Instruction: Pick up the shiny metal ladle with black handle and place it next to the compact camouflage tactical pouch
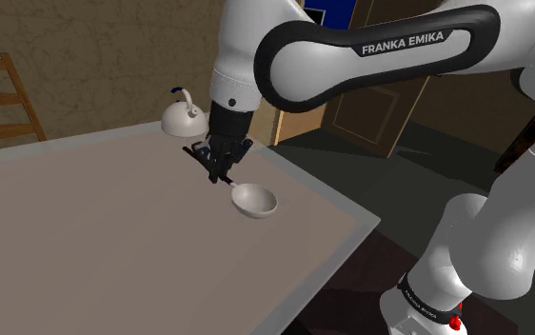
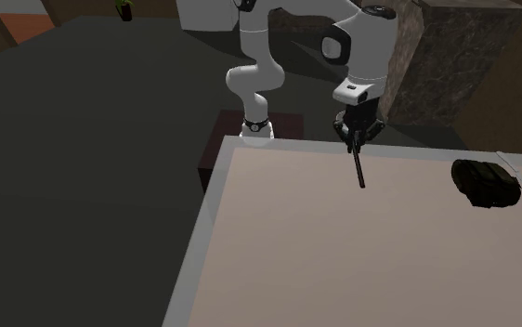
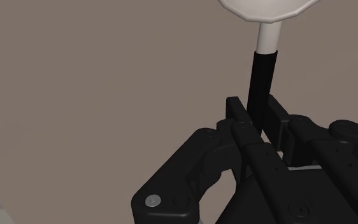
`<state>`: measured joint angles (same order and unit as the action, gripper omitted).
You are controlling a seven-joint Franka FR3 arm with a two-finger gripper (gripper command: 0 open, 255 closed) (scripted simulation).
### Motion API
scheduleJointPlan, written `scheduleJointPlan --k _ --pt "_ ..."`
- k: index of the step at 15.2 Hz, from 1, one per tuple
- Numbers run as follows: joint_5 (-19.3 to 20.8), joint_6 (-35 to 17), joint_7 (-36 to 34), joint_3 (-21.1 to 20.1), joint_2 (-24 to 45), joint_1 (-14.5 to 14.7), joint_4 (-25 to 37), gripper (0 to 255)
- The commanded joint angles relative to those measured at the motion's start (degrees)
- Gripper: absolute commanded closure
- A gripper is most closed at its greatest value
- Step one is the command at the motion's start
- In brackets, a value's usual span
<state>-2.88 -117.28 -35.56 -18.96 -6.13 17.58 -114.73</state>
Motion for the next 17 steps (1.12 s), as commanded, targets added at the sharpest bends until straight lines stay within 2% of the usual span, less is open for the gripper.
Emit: scheduleJointPlan --k 1,10,17 --pt "0.8 0.3 -3.4 -1.7 1.5 1.2 1.8 255" --pt "6.7 2.2 -18.1 -8.4 10.2 7.3 11.4 255" --pt "13.8 6.0 -29.2 -11.5 20.5 14.5 23.5 255"
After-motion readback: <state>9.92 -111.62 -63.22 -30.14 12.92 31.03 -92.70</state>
